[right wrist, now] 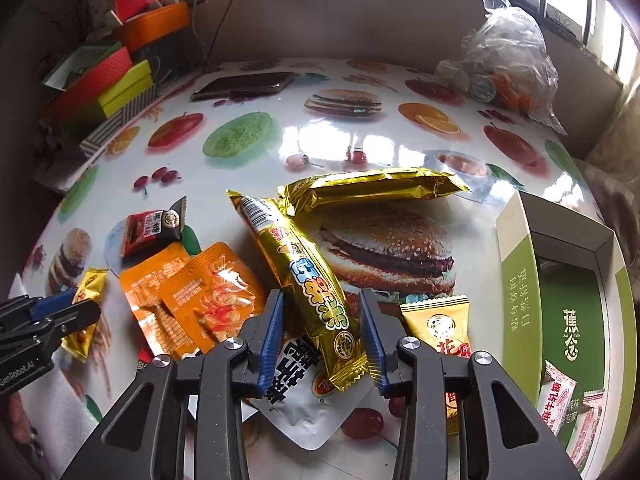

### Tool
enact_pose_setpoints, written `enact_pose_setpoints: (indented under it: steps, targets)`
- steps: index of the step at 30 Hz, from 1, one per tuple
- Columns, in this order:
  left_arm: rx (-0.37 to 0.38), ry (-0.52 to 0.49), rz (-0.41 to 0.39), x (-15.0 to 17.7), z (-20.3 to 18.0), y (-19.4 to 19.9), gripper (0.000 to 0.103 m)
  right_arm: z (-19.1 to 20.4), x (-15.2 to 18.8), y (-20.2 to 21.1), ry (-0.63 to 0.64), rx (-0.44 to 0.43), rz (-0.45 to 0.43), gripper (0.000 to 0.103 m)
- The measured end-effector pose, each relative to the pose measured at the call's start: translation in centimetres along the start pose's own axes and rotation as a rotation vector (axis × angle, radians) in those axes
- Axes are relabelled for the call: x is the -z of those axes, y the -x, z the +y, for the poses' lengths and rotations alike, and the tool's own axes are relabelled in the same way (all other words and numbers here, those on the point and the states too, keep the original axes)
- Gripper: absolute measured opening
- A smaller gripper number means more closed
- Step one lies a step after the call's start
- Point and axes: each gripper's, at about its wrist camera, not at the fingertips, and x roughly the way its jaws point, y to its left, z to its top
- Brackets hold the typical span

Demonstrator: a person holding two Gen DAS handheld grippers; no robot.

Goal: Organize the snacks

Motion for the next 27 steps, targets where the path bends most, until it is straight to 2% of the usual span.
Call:
enact_pose_setpoints:
  steps: [6, 27]
  targets:
    - [0.004, -0.002, -0.006, 0.1, -0.1, 0.0, 0.025, 0.0, 0.6, 0.6, -0.015, -0.009, -0.011, 0.025]
    - [0.057, -0.041, -0.043, -0.1, -2.2, 1.7, 0.024, -0.4, 2.4, 3.8, -0.109, -0.089, -0.056, 0.023]
